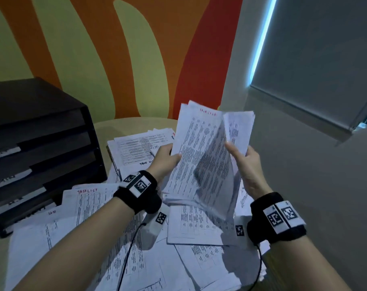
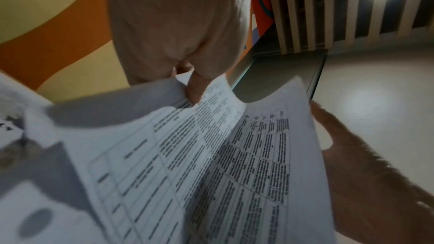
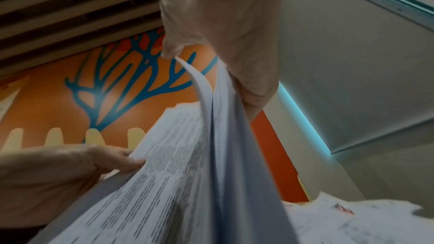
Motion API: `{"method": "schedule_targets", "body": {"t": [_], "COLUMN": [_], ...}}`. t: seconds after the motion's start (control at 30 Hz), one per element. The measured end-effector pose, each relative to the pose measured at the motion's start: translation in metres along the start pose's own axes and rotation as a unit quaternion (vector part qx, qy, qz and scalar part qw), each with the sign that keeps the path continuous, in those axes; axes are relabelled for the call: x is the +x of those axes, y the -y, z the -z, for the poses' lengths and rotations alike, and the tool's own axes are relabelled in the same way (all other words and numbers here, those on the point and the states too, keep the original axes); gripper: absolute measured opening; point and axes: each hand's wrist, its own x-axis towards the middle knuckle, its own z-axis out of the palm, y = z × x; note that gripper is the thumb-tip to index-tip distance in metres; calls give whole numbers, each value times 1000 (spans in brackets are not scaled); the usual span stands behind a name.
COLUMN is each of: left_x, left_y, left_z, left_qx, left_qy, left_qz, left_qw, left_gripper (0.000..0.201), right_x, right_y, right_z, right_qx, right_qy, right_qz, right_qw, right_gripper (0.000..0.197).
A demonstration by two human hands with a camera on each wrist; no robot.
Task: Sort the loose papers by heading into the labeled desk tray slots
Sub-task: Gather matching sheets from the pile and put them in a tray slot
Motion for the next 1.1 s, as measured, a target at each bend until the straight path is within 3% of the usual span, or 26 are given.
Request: {"method": "schedule_targets", "body": {"t": [0.13, 0.27, 0.37, 0.5, 0.57, 0.63, 0.73, 0.83, 0.9, 0.97, 1.1], "left_x": [4, 6, 4, -2, -2, 4, 12, 13, 15, 19, 25], "left_y": [-16, -23, -15, 3, 8, 15, 35, 57, 65, 71, 79], "left_z": [5, 7, 7, -1, -3, -2, 3, -1, -10, -20, -33], "left_qx": [-39, -93, -90, -47, -32, -20, 55, 189, 233, 274, 333], "left_qy": [-47, -67, -65, -28, 2, 3, -40, 10, 27, 35, 19], "left_qz": [-66, -97, -93, -29, -13, -4, 91, 171, 174, 171, 211], "left_qw": [996, 989, 989, 998, 999, 1000, 994, 967, 956, 946, 919], "left_gripper": [28, 22, 22, 13, 17, 39, 63, 93, 105, 105, 79], "right_x": [2, 9, 10, 7, 9, 13, 18, 20, 19, 14, 6], "right_y": [13, 14, 4, -24, -32, -33, -28, -33, -40, -43, -53], "right_z": [0, -1, 1, 5, 10, 24, 54, 93, 116, 130, 142], "right_qx": [-3, -55, -60, -71, -95, -99, -99, -114, -129, -140, -147], "right_qy": [-4, -54, -43, 5, -26, -83, -154, -221, -245, -248, -252], "right_qz": [77, 137, 121, 21, 3, 4, 6, -24, -57, -79, -95], "right_qw": [997, 988, 990, 997, 995, 992, 983, 968, 959, 955, 952], "right_gripper": [64, 48, 41, 27, 14, 14, 13, 4, 19, 19, 18]}}
